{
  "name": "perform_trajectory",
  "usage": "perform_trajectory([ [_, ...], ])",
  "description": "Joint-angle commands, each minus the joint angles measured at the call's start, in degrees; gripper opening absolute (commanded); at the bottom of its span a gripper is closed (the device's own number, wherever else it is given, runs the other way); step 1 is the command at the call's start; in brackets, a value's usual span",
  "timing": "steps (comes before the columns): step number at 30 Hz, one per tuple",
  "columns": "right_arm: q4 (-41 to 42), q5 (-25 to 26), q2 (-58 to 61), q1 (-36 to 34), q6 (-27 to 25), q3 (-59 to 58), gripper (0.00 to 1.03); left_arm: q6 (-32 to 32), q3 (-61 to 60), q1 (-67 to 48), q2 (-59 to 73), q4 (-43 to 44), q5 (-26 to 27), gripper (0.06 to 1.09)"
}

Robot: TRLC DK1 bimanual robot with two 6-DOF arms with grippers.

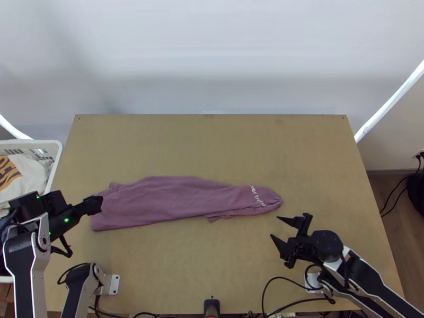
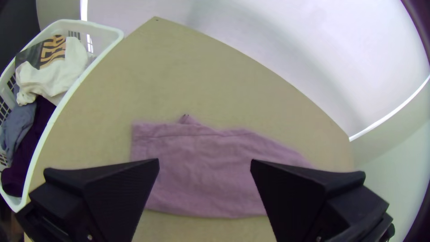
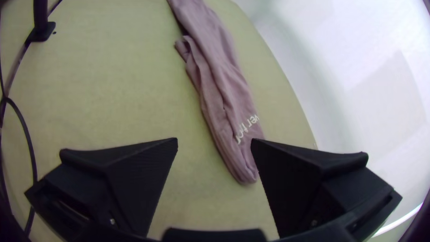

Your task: Fold the t-shirt

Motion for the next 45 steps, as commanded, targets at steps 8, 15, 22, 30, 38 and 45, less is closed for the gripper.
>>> perform_trajectory([
  [8,10.09,0.56,13.93,0.37,-0.36,-1.39,0.74,-0.97,-1.96,0.48,-1.13,-0.06,1.15,1.05],
  [15,19.76,0.47,23.95,-1.74,0.70,-1.57,0.56,-0.97,-2.49,0.48,-1.31,-0.06,1.33,1.05],
  [22,25.91,0.29,31.24,-4.81,1.14,-0.95,0.56,-0.80,-2.67,0.48,-1.31,0.03,1.33,1.05],
  [30,32.50,-0.58,38.27,-7.98,1.14,0.02,0.46,-0.80,-2.84,0.39,-1.22,0.21,1.33,1.05],
  [38,35.84,-0.58,41.97,-7.98,1.49,1.25,0.43,-0.80,-3.02,0.39,-1.13,0.29,1.59,1.05],
  [45,37.60,-0.58,44.95,-7.98,1.75,2.57,0.43,-0.80,-3.19,0.39,-1.04,0.29,1.59,1.05],
])
